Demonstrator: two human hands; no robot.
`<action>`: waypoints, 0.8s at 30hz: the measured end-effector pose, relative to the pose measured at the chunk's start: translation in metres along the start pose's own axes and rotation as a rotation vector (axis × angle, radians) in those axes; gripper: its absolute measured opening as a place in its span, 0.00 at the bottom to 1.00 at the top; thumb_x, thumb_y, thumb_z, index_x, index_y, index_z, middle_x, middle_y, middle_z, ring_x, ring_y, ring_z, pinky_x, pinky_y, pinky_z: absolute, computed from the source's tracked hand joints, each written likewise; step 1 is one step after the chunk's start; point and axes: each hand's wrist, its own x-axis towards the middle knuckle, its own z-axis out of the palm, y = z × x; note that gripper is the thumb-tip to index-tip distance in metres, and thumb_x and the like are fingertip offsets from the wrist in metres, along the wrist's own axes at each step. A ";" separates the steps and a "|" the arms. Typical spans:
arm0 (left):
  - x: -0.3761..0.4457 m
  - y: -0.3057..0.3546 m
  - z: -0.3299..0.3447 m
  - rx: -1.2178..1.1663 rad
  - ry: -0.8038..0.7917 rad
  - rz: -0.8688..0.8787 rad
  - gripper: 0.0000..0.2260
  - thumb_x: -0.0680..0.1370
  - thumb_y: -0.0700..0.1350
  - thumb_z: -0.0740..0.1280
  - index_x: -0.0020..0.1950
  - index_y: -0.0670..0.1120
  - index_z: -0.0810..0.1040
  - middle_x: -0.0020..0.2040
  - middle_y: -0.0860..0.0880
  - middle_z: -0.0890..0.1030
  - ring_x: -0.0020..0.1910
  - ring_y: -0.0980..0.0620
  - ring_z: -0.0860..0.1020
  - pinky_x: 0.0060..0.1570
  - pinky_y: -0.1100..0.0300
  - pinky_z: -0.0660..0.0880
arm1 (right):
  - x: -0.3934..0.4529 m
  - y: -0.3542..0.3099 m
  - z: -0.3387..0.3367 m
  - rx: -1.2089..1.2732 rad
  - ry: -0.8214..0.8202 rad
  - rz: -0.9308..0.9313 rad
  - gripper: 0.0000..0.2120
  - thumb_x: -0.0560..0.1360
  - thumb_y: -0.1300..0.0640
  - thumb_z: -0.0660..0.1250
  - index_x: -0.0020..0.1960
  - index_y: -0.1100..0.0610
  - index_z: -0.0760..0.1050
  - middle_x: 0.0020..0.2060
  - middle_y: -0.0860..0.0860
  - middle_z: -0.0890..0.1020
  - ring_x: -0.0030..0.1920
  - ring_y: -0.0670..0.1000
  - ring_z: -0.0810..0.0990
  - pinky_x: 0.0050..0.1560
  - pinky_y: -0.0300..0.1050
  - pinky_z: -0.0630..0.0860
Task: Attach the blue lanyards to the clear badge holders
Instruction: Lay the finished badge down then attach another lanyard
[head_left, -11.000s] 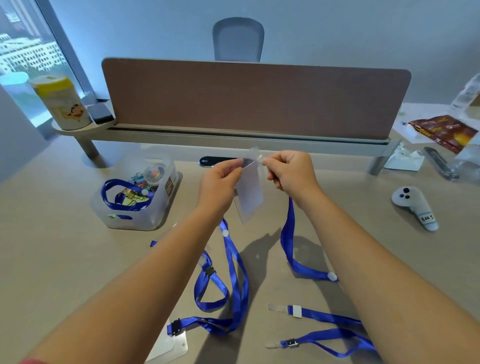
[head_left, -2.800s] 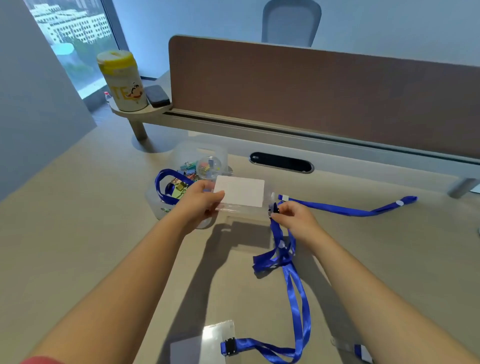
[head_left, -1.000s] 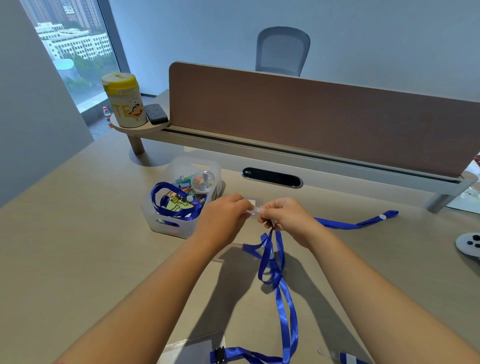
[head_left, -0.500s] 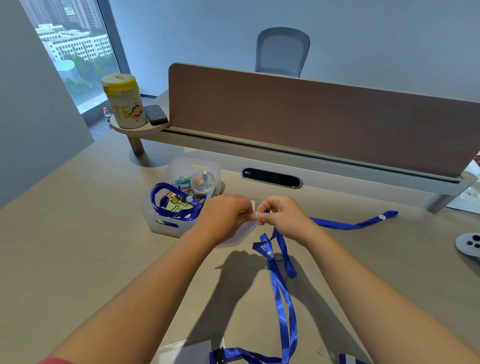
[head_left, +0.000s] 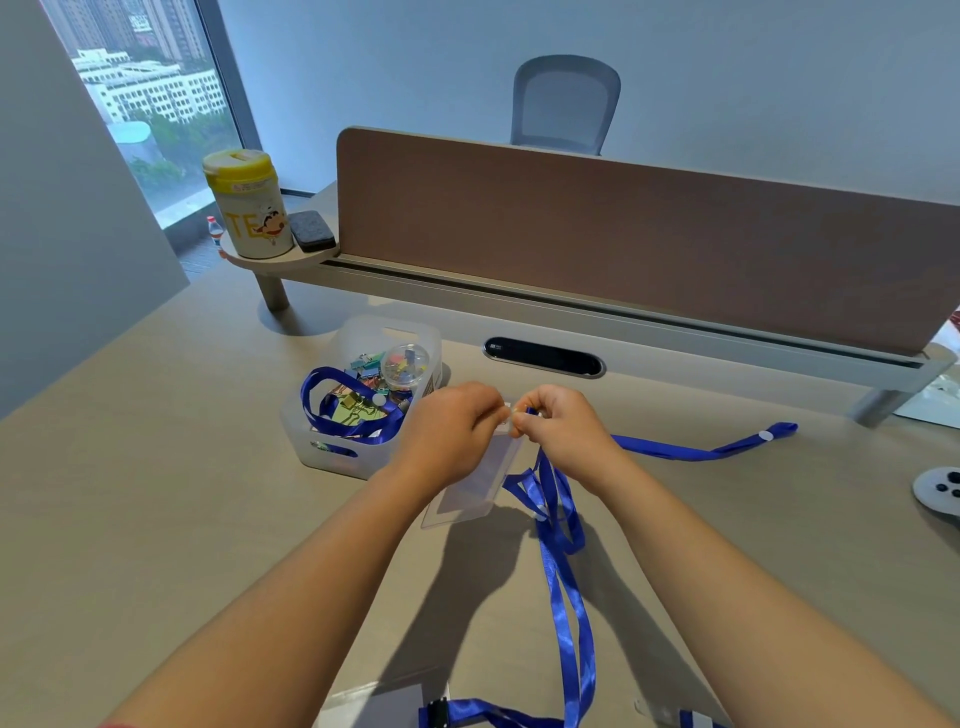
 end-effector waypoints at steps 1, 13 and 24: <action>0.000 0.000 0.001 -0.034 0.031 -0.006 0.11 0.78 0.42 0.60 0.49 0.37 0.78 0.44 0.41 0.80 0.40 0.49 0.73 0.40 0.57 0.69 | 0.000 0.000 0.001 0.028 0.005 0.000 0.13 0.76 0.64 0.60 0.35 0.52 0.69 0.32 0.47 0.75 0.37 0.49 0.72 0.45 0.45 0.71; 0.000 0.002 0.007 -0.707 0.096 -0.343 0.14 0.77 0.38 0.60 0.32 0.47 0.74 0.32 0.48 0.75 0.35 0.52 0.74 0.39 0.62 0.72 | -0.001 -0.006 0.009 -0.014 0.088 -0.102 0.04 0.77 0.61 0.60 0.44 0.59 0.71 0.36 0.51 0.77 0.35 0.44 0.72 0.36 0.35 0.69; 0.006 -0.001 -0.019 -0.575 -0.131 -0.291 0.07 0.77 0.39 0.61 0.40 0.43 0.76 0.34 0.50 0.76 0.31 0.56 0.75 0.29 0.71 0.74 | 0.003 -0.015 -0.005 -0.219 -0.022 -0.142 0.14 0.76 0.62 0.60 0.34 0.52 0.66 0.32 0.47 0.72 0.33 0.43 0.68 0.34 0.35 0.67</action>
